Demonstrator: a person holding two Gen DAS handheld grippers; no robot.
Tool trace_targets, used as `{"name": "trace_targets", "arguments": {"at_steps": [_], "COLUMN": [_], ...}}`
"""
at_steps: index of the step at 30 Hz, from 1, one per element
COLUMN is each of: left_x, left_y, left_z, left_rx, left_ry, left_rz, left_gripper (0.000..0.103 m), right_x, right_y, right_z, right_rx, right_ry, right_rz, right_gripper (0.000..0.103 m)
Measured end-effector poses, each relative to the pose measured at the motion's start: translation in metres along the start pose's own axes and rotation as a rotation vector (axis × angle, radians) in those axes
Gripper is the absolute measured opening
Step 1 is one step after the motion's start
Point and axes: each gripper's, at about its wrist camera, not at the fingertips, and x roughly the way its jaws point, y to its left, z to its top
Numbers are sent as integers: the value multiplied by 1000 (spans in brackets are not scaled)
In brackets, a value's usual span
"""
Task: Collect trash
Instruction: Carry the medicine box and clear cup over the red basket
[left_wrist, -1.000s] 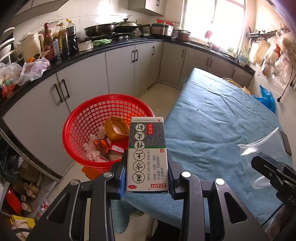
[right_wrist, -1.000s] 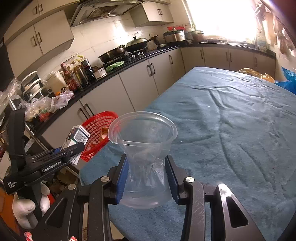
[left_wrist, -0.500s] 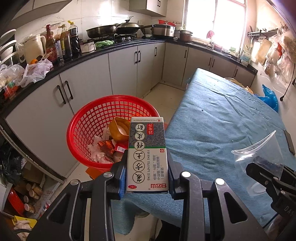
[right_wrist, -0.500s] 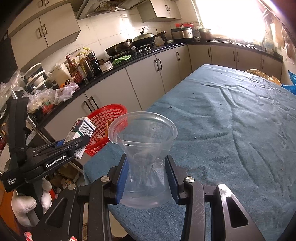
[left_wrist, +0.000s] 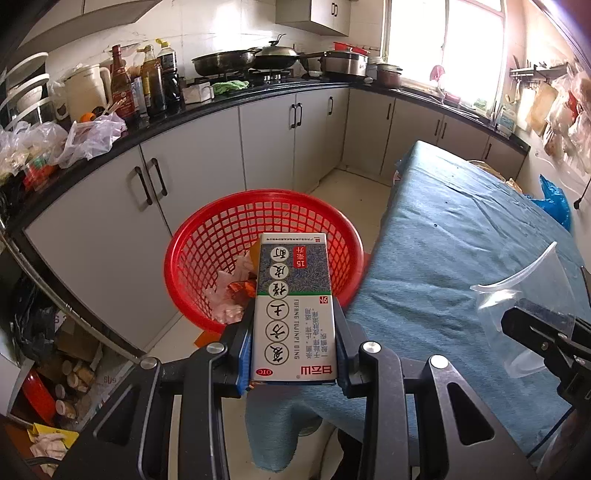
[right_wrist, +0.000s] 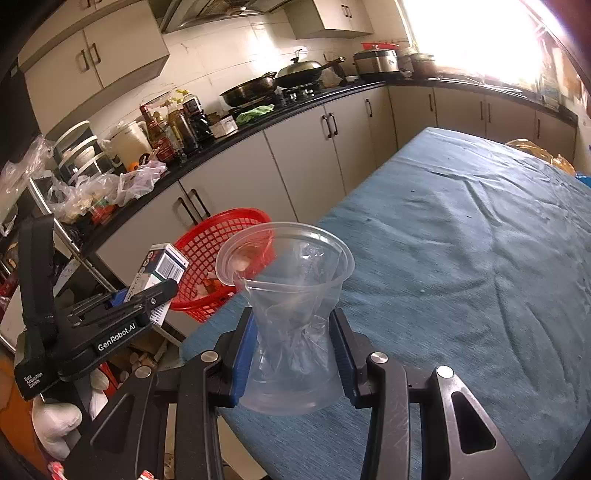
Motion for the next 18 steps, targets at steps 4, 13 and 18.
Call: {"name": "trace_targets", "arguments": {"at_steps": [4,13,18], "left_x": [0,-2,-3], "left_y": [8,25,35], "left_z": [-1,-4,-3], "left_rx": [-6,-23,-37], "left_ry": [1,-3,-5], "left_rz": [5,23,31], "left_gripper": [33,33,33], "right_x": [6,19,24], "right_y": [9,27,35], "right_z": [1,3,7], "right_rx": [-12,-44,-59], "right_ry": [6,25,28], "right_rz": [12,36,46], "right_gripper": [44,44,44]}}
